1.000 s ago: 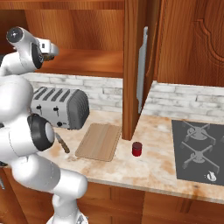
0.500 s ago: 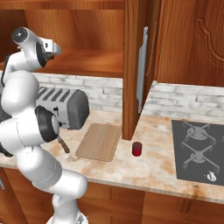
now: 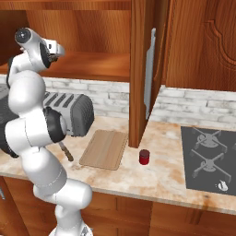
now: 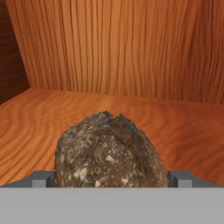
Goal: Pick the bread, place it on the cutting board, pick the jam, place it on the counter, and close the cabinet.
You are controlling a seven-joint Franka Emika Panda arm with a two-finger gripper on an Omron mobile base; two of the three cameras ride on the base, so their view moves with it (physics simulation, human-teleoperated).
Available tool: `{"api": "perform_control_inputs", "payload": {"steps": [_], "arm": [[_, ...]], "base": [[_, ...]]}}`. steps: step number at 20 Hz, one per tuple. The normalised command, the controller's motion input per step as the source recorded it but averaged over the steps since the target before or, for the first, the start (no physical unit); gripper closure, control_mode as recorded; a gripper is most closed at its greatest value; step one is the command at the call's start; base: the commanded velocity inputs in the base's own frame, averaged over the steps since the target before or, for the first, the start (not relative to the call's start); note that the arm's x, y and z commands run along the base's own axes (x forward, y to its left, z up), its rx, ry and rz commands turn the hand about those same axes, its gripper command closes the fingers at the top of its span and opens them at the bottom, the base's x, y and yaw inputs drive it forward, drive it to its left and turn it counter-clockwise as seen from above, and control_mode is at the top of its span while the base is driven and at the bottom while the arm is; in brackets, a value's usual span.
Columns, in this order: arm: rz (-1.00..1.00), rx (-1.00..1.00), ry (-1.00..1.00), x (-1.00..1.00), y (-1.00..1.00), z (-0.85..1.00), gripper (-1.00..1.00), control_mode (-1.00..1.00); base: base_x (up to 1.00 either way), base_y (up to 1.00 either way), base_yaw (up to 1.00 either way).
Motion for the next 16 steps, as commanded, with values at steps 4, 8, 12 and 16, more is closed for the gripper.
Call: {"api": "perform_control_inputs", "payload": {"steps": [4, 8, 12, 16], "arm": [[0.0, -0.03, 0.03, 0.1, 0.16, -0.35, 1.0, -1.0], [0.0, -0.03, 0.06, 0.05, 0.2, -0.21, 1.0, -1.0], [0.0, 0.0, 0.01, 0.0, 0.02, -0.02, 1.0, -1.0], [0.0, 0.0, 0.0, 0.0, 0.0, 0.0, 1.0, -1.0]], "base": [[0.0, 0.0, 0.0], [0.0, 0.0, 0.0], [0.0, 0.0, 0.0], [0.0, 0.0, 0.0]]}}
